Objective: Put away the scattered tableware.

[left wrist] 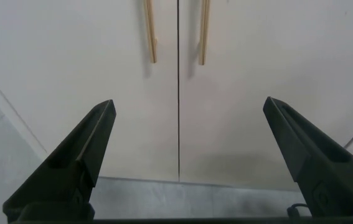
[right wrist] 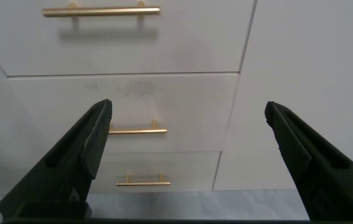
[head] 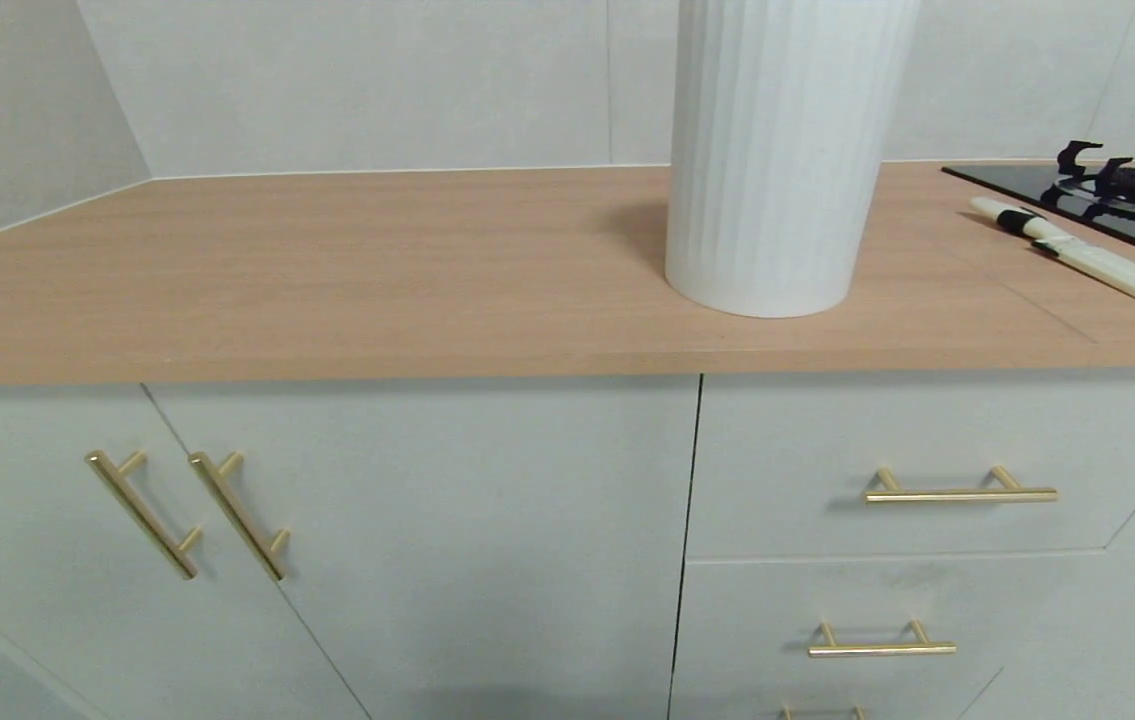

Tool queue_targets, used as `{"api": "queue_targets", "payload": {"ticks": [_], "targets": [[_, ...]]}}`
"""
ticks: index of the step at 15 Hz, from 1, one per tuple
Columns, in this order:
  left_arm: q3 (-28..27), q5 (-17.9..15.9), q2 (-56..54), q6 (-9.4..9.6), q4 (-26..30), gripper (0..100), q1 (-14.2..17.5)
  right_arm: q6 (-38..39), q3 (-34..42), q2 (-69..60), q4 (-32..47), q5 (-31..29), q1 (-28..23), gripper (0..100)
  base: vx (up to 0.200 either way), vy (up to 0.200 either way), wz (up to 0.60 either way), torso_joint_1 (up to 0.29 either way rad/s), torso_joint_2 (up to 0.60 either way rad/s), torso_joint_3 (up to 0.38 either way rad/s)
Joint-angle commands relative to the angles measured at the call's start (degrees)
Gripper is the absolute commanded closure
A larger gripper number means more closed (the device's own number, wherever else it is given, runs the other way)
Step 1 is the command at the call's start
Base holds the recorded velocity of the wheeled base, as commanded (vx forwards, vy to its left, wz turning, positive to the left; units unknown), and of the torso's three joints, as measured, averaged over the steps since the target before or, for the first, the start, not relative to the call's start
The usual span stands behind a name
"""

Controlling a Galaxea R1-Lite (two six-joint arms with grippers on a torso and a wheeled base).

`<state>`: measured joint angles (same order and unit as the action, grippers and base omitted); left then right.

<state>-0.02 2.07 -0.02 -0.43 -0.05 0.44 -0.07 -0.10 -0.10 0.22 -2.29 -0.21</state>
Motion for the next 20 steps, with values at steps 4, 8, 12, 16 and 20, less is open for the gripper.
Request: {"api": "queue_targets", "payload": {"ticks": [4, 8, 12, 16, 20], "targets": [[0.0, 0.0, 0.0, -0.01, 0.0, 0, 0.2, 0.0, 0.0, 0.1, 0.0, 0.0, 0.0, 0, 0.000, 0.000, 0.00, 0.000, 0.00, 0.000], [0.0, 0.0, 0.0, -0.01, 0.0, 0, 0.1, 0.0, 0.0, 0.1, 0.0, 0.0, 0.0, 0, 0.000, 0.000, 0.00, 0.000, 0.00, 0.000], [0.0, 0.0, 0.0, 0.08, 0.0, 0, 0.1, 0.0, 0.0, 0.1, 0.0, 0.0, 0.0, 0, 0.000, -0.150, 0.00, 0.001, 0.00, 0.001], [0.0, 0.0, 0.0, 0.08, 0.0, 0, 0.1, 0.0, 0.0, 0.1, 0.0, 0.0, 0.0, 0, 0.000, -0.200, 0.00, 0.000, 0.00, 0.005], [0.0, 0.0, 0.0, -0.01, 0.0, 0, 0.1, 0.0, 0.0, 0.1, 0.0, 0.0, 0.0, 0, 0.000, -0.050, 0.00, -0.002, 0.00, 0.002]]}}
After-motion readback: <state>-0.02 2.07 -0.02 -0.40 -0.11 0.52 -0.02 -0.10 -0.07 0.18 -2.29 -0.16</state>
